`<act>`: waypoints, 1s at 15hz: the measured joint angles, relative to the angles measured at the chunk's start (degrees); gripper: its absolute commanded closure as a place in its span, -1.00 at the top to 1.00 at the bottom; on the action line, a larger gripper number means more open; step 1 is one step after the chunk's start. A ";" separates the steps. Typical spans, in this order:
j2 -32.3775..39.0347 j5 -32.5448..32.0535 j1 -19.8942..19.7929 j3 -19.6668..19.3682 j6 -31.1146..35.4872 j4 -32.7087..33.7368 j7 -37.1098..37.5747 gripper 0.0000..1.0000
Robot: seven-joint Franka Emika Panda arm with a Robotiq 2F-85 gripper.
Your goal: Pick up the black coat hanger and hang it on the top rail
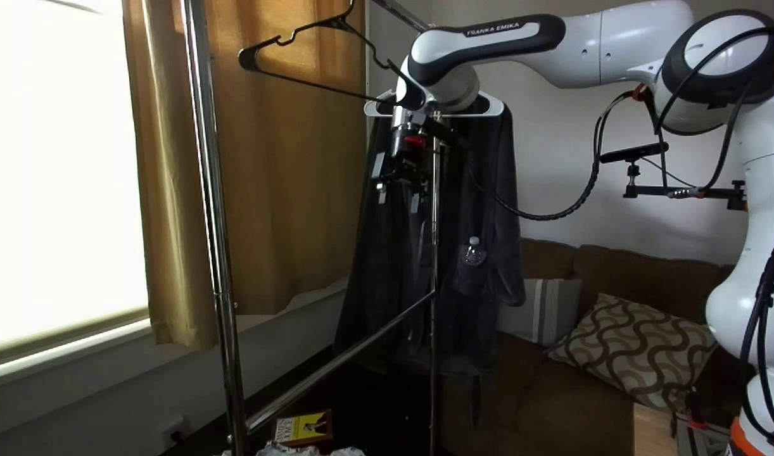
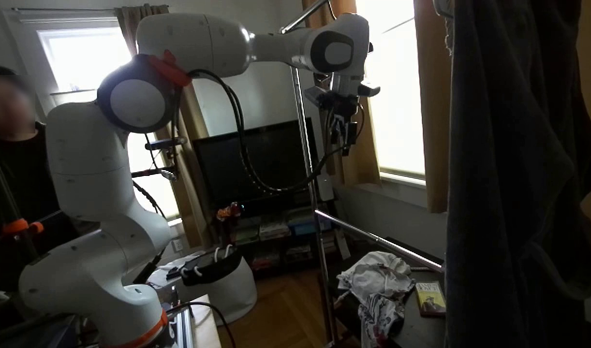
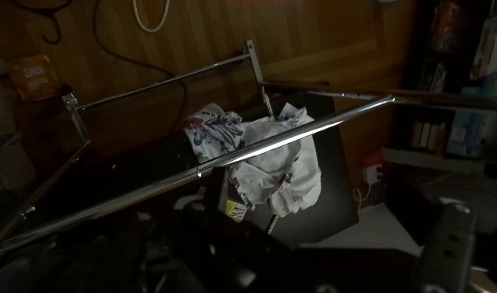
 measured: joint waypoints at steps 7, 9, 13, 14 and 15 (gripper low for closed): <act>-2.41 -1.52 29.46 -28.96 2.64 -4.64 3.78 1.00; -1.65 -1.83 36.96 -36.09 2.58 -5.32 4.03 1.00; 1.38 -5.99 45.34 -44.33 0.00 -5.20 4.15 1.00; 1.88 -6.33 45.96 -45.00 -0.06 -5.00 4.15 1.00; 2.14 -6.48 46.17 -45.26 -0.12 -4.80 4.15 1.00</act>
